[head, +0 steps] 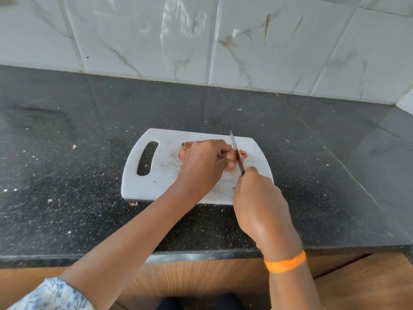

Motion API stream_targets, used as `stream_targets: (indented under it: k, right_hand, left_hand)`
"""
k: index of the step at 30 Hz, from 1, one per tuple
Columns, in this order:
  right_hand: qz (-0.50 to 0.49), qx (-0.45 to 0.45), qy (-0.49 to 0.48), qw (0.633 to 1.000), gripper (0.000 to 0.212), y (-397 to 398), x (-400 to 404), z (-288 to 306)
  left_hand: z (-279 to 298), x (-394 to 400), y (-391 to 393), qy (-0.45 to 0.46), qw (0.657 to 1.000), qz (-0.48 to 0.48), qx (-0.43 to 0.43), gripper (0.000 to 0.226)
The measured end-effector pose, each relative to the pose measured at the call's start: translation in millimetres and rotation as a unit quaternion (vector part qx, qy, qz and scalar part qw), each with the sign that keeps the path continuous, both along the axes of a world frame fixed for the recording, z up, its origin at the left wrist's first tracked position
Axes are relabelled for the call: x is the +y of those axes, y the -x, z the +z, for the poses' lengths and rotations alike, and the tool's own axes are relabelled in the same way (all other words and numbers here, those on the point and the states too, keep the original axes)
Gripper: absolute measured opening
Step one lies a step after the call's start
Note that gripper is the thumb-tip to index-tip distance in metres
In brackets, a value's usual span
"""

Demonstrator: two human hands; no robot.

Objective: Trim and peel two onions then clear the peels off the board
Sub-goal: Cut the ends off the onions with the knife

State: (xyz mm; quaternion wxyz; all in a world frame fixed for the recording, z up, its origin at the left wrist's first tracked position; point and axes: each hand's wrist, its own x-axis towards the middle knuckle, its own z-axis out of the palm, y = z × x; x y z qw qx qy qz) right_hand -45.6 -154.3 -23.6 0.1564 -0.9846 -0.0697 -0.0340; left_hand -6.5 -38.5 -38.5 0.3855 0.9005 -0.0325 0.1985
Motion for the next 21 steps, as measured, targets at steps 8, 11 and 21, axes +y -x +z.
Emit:
stream_targets:
  k: [8, 11, 21]
  right_hand:
    - [-0.016, 0.02, -0.017, 1.0, 0.028, -13, 5, 0]
    - [-0.009, 0.001, -0.024, 1.0, 0.021, 1, -2, -6]
    - [0.0, 0.04, -0.023, 0.999, 0.021, -5, -4, -14]
  left_hand:
    - [2, -2, 2, -0.028, 0.999, 0.025, 0.0, 0.018]
    - [1, -2, 1, -0.027, 0.999, 0.022, -0.004, 0.016]
    - [-2, 2, 0, -0.021, 0.999, 0.042, -0.017, 0.025]
